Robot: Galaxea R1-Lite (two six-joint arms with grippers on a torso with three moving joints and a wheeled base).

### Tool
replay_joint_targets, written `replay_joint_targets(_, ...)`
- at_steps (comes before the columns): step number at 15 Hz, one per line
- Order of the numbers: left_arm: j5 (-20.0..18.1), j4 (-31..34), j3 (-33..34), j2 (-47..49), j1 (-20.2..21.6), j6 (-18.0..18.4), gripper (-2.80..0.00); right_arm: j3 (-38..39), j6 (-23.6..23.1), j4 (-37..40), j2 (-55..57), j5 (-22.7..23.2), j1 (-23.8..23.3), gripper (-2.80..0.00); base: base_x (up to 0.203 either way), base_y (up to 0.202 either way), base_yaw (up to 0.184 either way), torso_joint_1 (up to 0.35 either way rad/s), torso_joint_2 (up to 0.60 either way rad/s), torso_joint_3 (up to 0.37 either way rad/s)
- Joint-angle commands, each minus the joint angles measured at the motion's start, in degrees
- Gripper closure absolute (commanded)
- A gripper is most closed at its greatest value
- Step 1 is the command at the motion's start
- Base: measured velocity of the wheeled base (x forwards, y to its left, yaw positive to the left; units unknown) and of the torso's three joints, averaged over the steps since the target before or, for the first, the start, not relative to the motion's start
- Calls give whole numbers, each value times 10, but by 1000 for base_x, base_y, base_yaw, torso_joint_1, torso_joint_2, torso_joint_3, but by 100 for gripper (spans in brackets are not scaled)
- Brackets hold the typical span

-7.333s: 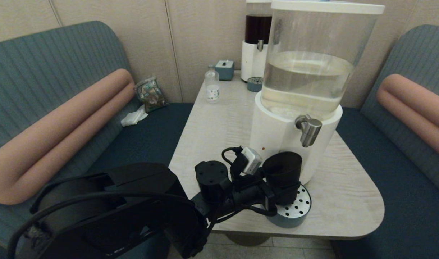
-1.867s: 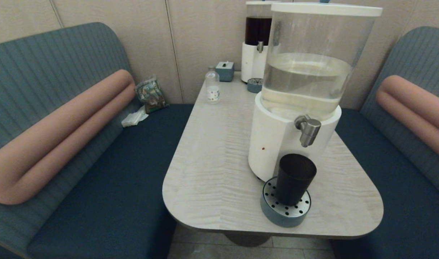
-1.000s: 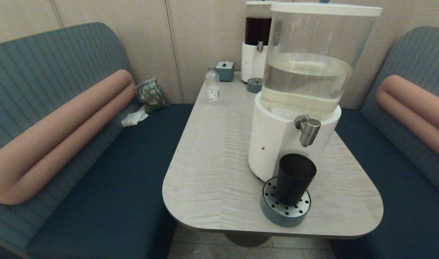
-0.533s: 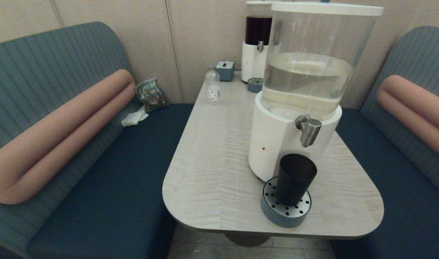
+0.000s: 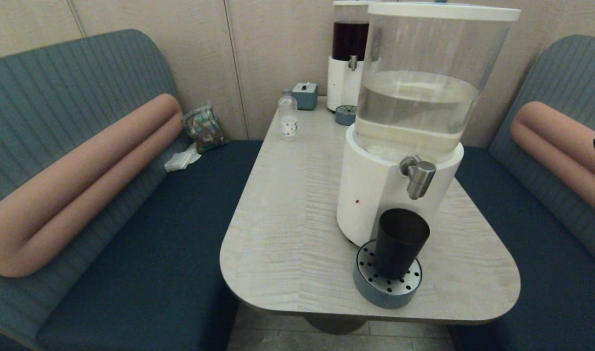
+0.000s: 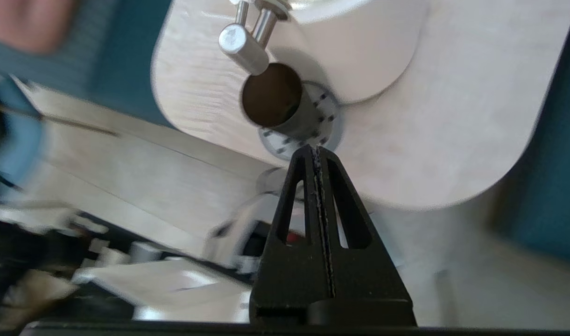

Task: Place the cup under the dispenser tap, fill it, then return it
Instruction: Turn on the faucet

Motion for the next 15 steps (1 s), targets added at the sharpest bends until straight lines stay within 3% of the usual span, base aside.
replay_joint_targets(1, 0, -1, 0, 1, 0, 0, 0, 3, -22, -4, 23, -4, 9, 0, 0, 0, 0, 0, 0, 0)
replay_joint_targets(7, 0, 0, 0, 1, 0, 0, 0, -14, -77, -53, 117, -106, 67, 0, 0, 0, 0, 0, 0, 0)
replay_joint_targets(11, 0, 0, 0, 1, 0, 0, 0, -43, -64, -57, 157, -112, 103, 0, 0, 0, 0, 0, 0, 0)
replay_joint_targets(15, 0, 0, 0, 1, 0, 0, 0, -40, -64, -74, 175, -113, 103, 0, 0, 0, 0, 0, 0, 0)
